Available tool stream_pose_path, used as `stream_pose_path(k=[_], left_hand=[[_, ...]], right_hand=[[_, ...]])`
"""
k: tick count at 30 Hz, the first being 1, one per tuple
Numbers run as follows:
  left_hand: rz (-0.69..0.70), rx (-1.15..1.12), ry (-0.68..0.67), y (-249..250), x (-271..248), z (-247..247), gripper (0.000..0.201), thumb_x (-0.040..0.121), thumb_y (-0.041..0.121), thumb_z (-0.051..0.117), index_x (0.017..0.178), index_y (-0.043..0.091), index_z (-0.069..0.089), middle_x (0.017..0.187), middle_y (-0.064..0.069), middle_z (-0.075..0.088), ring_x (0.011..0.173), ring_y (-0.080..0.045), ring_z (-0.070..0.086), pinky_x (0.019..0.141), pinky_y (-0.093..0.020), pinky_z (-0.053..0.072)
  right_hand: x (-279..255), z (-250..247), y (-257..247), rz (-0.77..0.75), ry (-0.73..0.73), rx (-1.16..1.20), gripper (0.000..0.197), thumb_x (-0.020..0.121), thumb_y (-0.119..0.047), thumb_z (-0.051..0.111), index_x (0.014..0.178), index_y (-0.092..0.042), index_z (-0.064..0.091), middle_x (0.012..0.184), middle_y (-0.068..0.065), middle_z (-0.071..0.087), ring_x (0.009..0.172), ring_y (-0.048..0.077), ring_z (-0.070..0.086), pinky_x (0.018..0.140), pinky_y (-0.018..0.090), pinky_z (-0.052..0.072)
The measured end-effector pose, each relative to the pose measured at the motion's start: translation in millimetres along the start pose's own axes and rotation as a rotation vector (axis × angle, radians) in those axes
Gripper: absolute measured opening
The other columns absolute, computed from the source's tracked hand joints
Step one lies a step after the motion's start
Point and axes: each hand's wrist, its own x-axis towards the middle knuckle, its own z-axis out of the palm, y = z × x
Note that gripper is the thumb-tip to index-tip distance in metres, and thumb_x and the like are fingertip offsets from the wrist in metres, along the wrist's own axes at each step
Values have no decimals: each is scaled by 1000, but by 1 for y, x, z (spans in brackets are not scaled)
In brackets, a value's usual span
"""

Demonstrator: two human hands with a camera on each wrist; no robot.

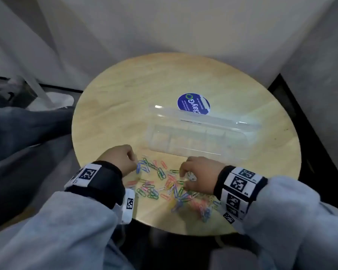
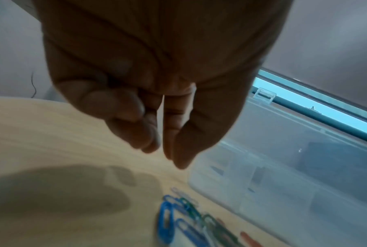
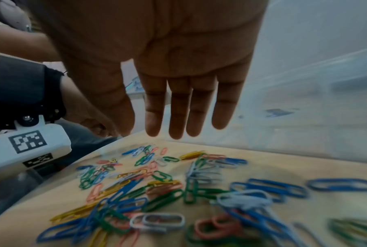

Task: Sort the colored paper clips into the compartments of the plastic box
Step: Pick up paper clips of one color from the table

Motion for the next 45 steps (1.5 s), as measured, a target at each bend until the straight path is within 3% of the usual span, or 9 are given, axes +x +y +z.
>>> stream_pose_path(k=[5, 11, 17, 22, 25, 29, 33, 38, 45], left_hand=[[78, -26, -99, 1, 13, 10, 24, 77, 13, 62, 98, 25, 60, 81, 0, 55, 80, -23, 54, 62, -26, 38], [145, 51, -99, 11, 23, 24, 24, 79, 14, 64, 101, 22, 59, 98, -2, 45, 98, -27, 57, 79, -32, 45], [147, 14, -112, 9, 25, 20, 20, 81, 6, 59, 89, 23, 52, 87, -2, 58, 83, -24, 54, 68, -25, 39], [121, 36, -107, 7, 27, 20, 18, 80, 7, 59, 75, 23, 51, 63, 8, 50, 75, -21, 52, 56, -25, 34], [97, 51, -111, 7, 27, 20, 24, 80, 9, 60, 66, 23, 47, 65, 8, 51, 73, -19, 52, 51, -23, 34], [80, 84, -148, 11, 24, 18, 17, 79, 10, 60, 72, 22, 51, 74, 5, 55, 76, -19, 53, 56, -25, 36], [74, 72, -117, 7, 22, 20, 16, 75, 12, 60, 75, 23, 48, 70, 5, 51, 71, -20, 50, 55, -25, 34], [106, 106, -131, 11, 25, 19, 18, 79, 14, 62, 70, 23, 50, 69, 7, 51, 76, -18, 52, 54, -24, 34], [105, 186, -176, 19, 21, 20, 5, 81, 13, 56, 85, 18, 57, 92, -4, 62, 83, -21, 54, 68, -26, 40]], right_hand=[[34, -2, -23, -5, 9, -78, 42, 87, -33, 54, 128, -29, 46, 130, 0, 46, 119, 23, 46, 95, 36, 42], [58, 6, -45, 38, -39, -94, 28, 87, -30, 56, 114, -22, 53, 118, 4, 50, 109, 26, 50, 82, 34, 42], [67, 9, -44, 112, -63, -60, 21, 85, -29, 62, 90, -20, 43, 102, 5, 49, 95, 25, 53, 78, 34, 44], [63, 11, -37, 151, -44, 25, 24, 84, -26, 65, 101, -18, 49, 104, 4, 54, 90, 22, 51, 74, 32, 44], [61, 10, -38, 138, -75, -22, 18, 87, -25, 61, 97, -15, 51, 107, 7, 60, 90, 23, 54, 77, 32, 46], [64, 11, -37, 134, -109, -36, 19, 89, -20, 56, 102, -7, 61, 107, 8, 68, 96, 24, 63, 80, 31, 51], [61, 10, -38, 118, -13, 23, 20, 85, -30, 63, 91, -14, 51, 91, 3, 57, 80, 22, 53, 65, 28, 43], [70, 14, -41, 108, -82, -64, 26, 87, -27, 60, 105, -8, 61, 104, 9, 65, 86, 24, 57, 73, 31, 46], [73, 16, -42, 152, -95, -60, 16, 81, -18, 56, 91, -9, 66, 80, 3, 56, 70, 20, 52, 62, 27, 44]])
